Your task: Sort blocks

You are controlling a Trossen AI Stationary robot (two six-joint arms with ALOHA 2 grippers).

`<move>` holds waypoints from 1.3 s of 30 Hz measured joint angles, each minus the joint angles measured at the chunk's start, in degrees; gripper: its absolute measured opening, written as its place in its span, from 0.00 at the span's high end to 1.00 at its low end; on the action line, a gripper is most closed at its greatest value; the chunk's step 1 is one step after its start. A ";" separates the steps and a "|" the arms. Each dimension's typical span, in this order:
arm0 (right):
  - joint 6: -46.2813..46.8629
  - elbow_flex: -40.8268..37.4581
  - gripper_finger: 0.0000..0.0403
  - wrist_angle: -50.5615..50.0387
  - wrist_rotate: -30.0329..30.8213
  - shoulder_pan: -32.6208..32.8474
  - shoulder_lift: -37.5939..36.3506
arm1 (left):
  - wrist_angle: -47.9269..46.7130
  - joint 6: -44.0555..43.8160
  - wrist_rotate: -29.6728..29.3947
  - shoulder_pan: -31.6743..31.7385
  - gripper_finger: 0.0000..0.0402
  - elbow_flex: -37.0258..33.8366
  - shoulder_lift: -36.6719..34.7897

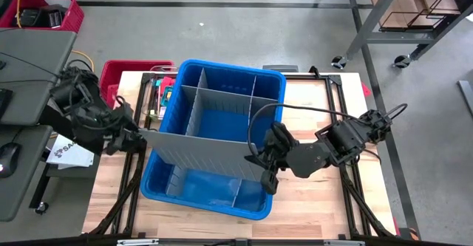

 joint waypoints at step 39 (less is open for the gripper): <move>-3.54 0.31 1.00 0.88 -6.10 0.66 0.15 | 19.04 17.82 -4.09 -0.22 0.99 -2.77 -2.51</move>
